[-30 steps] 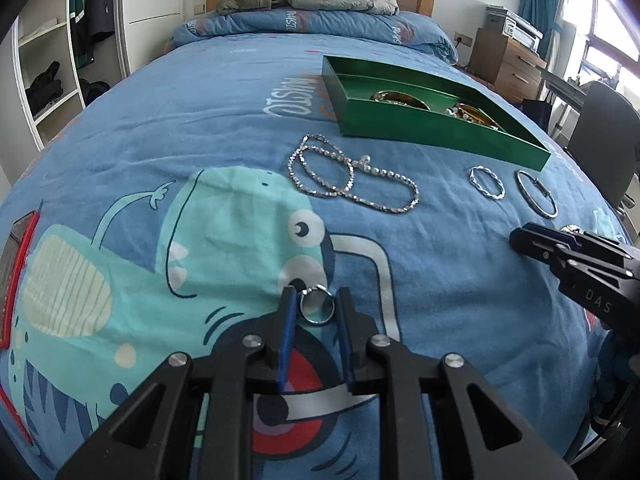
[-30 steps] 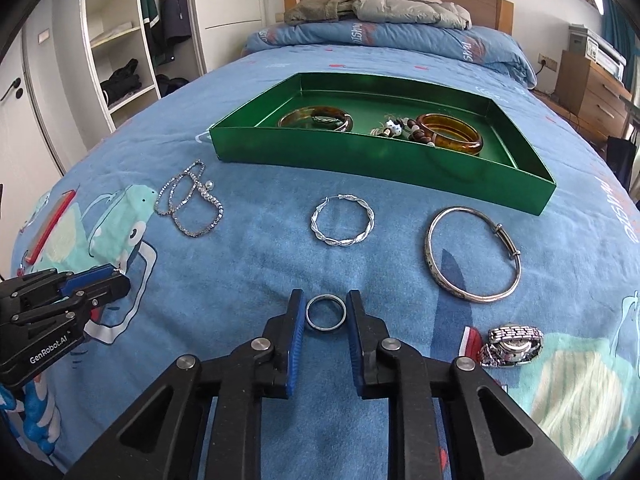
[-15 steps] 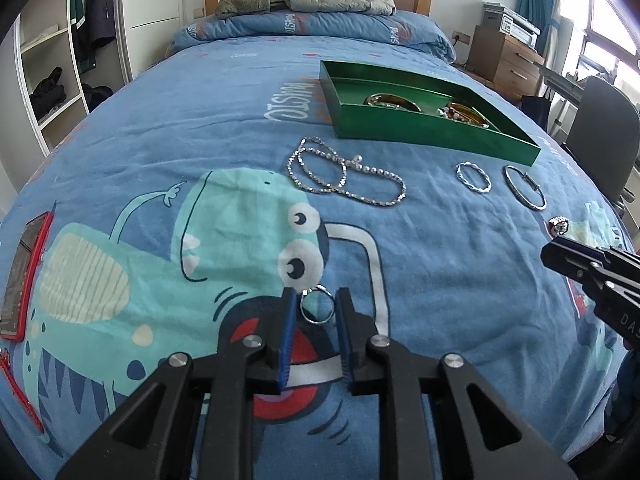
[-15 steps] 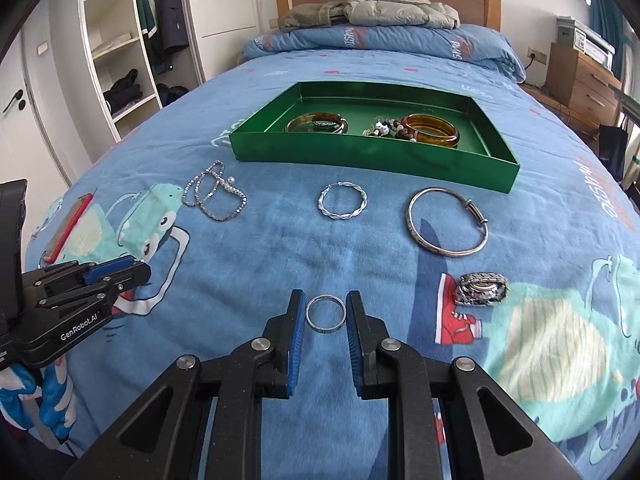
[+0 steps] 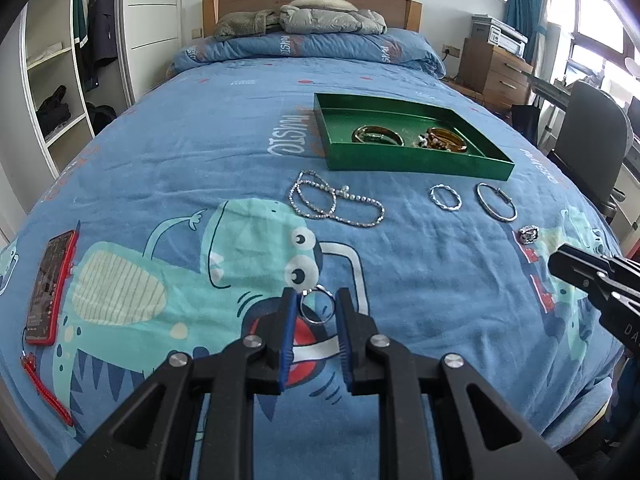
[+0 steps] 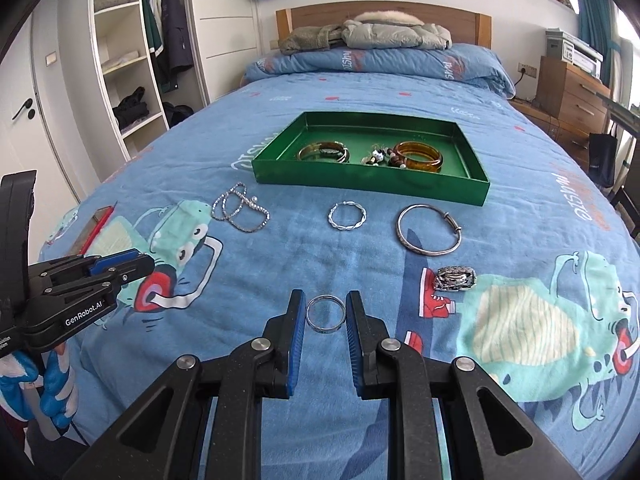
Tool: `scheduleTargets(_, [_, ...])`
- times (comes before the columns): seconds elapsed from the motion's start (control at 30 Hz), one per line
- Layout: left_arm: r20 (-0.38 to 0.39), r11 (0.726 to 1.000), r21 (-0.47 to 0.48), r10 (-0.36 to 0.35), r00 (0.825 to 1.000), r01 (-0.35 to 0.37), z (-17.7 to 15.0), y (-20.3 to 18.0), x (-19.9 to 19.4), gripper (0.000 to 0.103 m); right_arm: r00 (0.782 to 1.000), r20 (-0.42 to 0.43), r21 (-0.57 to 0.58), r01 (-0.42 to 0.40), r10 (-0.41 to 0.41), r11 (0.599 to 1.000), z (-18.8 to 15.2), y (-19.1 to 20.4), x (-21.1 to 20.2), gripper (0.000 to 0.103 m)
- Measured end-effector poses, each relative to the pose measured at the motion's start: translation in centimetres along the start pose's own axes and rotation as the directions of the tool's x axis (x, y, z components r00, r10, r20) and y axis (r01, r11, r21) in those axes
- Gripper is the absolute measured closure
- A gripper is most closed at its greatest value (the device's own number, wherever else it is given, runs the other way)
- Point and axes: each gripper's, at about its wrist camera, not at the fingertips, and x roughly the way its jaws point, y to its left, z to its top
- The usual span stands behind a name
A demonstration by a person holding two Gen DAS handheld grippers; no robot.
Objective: Organize jewelry
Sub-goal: 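Grasp a silver ring with the left tool while the right tool grasps a plain silver ring, then carry both rings into the green tray and open both tools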
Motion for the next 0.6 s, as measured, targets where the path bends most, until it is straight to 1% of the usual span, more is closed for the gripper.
scheduleTargets(0.13, [0.021,1.0,0.014,-0.009,1.0,0.009,0.8,0.0,-1.0,0.085,1.0,0.027,0.019,0.009,-0.009,1.0,0.1,-0.3,-1.2,0.083])
scheduleTargets(0.3, [0.047,0.999,0.023,-0.031,0.998,0.03,2.6,-0.2,-1.5,0.085,0.999,0.046,0.031,0.023,-0.024,0.999,0.7,-0.7,-1.6,0.083])
scheduleTargets(0.5, [0.06,0.997,0.046,-0.061,0.996,0.058,6.1,-1.0,-0.3,0.085,0.995,0.088,0.036,0.037,-0.04,0.999,3.4,-1.9,-1.6,0.083])
scheduleTargets(0.6, [0.067,0.996,0.048,-0.082,0.994,0.079,8.8,-1.4,1.1,0.085,0.994,0.105,0.039,0.036,-0.04,0.999,5.6,-2.8,-0.7,0.083])
